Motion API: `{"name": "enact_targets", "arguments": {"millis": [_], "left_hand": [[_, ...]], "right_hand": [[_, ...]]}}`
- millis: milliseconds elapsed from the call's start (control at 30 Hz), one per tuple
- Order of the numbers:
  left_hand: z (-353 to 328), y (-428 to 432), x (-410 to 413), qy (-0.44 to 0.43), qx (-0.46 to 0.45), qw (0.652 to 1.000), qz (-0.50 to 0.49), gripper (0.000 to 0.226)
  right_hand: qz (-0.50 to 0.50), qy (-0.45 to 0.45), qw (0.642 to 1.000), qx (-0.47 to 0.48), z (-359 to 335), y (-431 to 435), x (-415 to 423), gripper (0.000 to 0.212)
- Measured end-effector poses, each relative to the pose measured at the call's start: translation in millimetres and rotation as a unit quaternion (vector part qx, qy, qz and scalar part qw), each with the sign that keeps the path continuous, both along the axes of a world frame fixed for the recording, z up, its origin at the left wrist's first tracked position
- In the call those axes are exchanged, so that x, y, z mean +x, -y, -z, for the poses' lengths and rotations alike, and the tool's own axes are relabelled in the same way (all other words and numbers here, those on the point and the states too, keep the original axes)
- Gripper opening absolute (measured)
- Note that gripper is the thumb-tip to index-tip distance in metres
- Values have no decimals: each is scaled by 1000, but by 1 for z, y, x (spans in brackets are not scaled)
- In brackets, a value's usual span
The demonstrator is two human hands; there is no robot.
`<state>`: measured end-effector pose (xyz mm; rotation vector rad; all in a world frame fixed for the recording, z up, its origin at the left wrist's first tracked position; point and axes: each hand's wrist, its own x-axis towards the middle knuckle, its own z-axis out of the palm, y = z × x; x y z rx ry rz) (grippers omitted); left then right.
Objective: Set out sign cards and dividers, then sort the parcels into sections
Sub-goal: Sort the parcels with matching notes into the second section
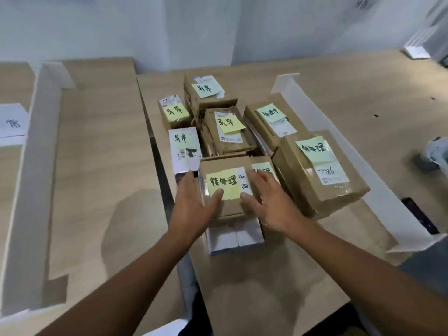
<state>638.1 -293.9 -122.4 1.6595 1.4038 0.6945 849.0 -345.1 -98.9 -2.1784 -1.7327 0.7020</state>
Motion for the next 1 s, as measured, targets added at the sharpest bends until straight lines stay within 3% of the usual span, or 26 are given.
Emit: {"name": "enact_targets", "arguments": {"millis": [133,233,333,433,533,700,1000], "left_hand": [[23,10,26,26,-48,998,-7,70],[26,10,28,16,-31,999,-12,72],[9,16,28,26,-33,999,-20,65],[-17,31,24,28,18,999,-23,62],[-48,56,14,14,72,993,-92,62],[-103,101,-39,1,136,968,-211,71],[-173,181,-188,-64,219,924,-307,48]], "right_hand": [[1,-15,1000,1,32,-7,-11,81],[-8,5,999,35,45,-6,-7,84],[-17,-31,997,62,41,-2,-4,82],[-48,-61,991,111,18,9,-7,79],[-106,-46,981,157,-17,13,-15,80],[-212,-84,953,198,-79,17,-69,82],[-327,-106,904,255,-134,52,-227,83]]}}
